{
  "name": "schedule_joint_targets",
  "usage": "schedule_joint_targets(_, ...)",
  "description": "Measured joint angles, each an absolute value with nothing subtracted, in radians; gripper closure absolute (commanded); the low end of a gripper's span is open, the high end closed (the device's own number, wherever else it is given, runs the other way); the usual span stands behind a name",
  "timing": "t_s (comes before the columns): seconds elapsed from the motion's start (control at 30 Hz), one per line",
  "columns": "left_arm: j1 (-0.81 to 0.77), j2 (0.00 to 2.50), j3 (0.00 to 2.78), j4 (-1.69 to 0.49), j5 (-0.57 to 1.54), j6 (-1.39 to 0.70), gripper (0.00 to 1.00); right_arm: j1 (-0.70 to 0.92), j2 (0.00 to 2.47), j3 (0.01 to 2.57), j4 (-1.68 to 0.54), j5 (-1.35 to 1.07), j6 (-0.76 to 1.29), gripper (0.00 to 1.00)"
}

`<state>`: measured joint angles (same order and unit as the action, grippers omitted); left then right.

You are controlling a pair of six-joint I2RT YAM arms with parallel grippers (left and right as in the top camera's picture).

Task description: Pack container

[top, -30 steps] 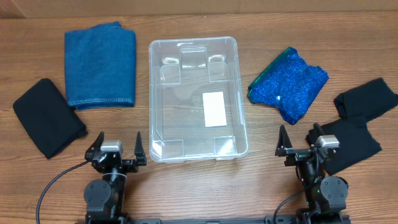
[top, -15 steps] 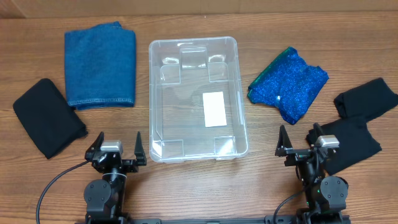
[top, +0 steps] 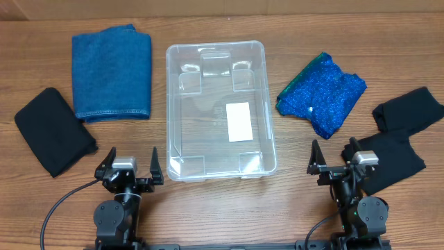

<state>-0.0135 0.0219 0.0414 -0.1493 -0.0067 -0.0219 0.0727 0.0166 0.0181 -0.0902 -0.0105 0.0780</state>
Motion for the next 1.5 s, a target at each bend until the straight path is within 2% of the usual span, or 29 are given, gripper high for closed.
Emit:
schedule_joint_targets(0.3,-0.014,0.022,0.041,-0.149,0.001,-0.023,0.0,0.073,0.017,0.018,-0.09,-0.019,0.083,0.0)
schedule_joint_targets(0.47,-0.014,0.023,0.042,-0.15,0.033,-0.088,0.0,0.073,0.017,0.018,-0.091,-0.022,0.205,0.0)
schedule_joint_targets(0.57,-0.014,0.055,0.088,-0.248,0.058,-0.113,0.0,0.073,0.074,0.046,-0.104,0.006,0.227,0.0)
schedule_joint_targets(0.7,-0.014,0.215,0.32,-0.397,0.072,-0.124,0.0,0.073,0.299,0.25,-0.096,0.045,0.236,0.0)
schedule_joint_targets(0.77,-0.014,0.315,0.421,-0.443,0.072,-0.124,0.0,0.072,0.456,0.379,-0.16,0.049,0.236,0.0)
schedule_joint_targets(0.87,-0.014,0.557,0.641,-0.652,0.072,-0.121,0.0,0.062,0.788,0.705,-0.392,0.041,0.236,0.0)
schedule_joint_targets(0.97,-0.014,0.774,0.872,-0.85,0.072,-0.11,0.0,-0.019,1.089,1.018,-0.612,-0.01,0.235,0.0)
schedule_joint_targets(1.07,-0.014,0.936,1.042,-1.013,0.072,-0.081,0.0,-0.111,1.312,1.202,-0.756,-0.059,0.236,0.0)
schedule_joint_targets(1.17,-0.014,1.034,1.127,-1.073,0.08,-0.071,0.0,-0.172,1.476,1.232,-0.771,-0.096,0.236,0.0)
schedule_joint_targets(1.33,-0.014,1.05,1.134,-1.077,0.087,-0.07,0.0,-0.282,1.732,1.235,-0.765,-0.212,0.236,0.0)
schedule_joint_targets(1.5,-0.014,1.05,1.134,-1.077,0.087,-0.071,0.0,-0.287,1.881,1.235,-0.7,-0.297,0.236,0.0)
